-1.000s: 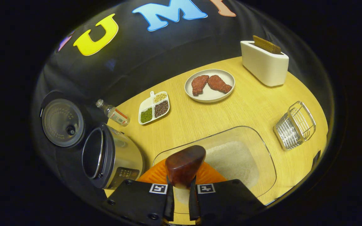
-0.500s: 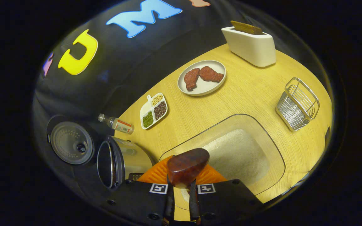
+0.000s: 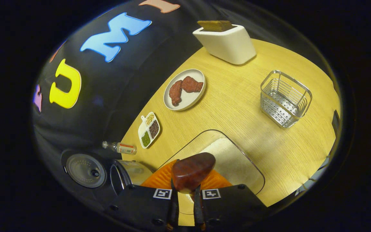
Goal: Close the left gripper, press the button to open the rice cooker; take a wooden spoon from the chopstick holder with the right hand, scoop a spoonful of rice and pour it into the rice cooker, then put the wooden spoon back into the chopstick holder.
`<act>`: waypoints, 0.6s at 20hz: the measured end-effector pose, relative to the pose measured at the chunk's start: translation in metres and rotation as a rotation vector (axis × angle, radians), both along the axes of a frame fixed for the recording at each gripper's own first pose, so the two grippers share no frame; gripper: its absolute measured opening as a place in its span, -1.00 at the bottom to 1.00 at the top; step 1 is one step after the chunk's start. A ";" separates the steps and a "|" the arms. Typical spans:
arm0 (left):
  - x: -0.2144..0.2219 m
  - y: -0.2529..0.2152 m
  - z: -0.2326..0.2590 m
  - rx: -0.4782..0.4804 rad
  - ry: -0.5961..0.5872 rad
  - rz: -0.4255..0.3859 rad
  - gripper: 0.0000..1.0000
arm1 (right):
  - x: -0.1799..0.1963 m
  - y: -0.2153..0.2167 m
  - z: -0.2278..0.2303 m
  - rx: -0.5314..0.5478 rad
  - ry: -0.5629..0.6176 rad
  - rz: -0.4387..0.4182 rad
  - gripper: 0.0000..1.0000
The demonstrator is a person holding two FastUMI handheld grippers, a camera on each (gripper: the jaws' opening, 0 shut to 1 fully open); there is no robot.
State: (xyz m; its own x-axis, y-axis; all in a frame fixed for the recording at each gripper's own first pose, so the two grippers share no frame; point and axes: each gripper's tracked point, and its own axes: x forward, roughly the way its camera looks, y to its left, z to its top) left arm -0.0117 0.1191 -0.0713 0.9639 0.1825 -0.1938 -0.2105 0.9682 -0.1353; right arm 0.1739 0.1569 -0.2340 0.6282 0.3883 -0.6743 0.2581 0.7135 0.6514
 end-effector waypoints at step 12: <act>-0.022 0.019 -0.005 0.014 0.004 0.046 0.95 | 0.017 -0.026 0.036 0.230 0.028 -0.154 -0.60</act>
State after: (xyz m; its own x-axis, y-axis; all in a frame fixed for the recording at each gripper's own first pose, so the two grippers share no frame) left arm -0.0342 0.1385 -0.0762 0.9537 0.2292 -0.1946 -0.2552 0.9593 -0.1207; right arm 0.1913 0.1314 -0.1982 0.6744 0.4343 -0.5972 0.3723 0.4984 0.7829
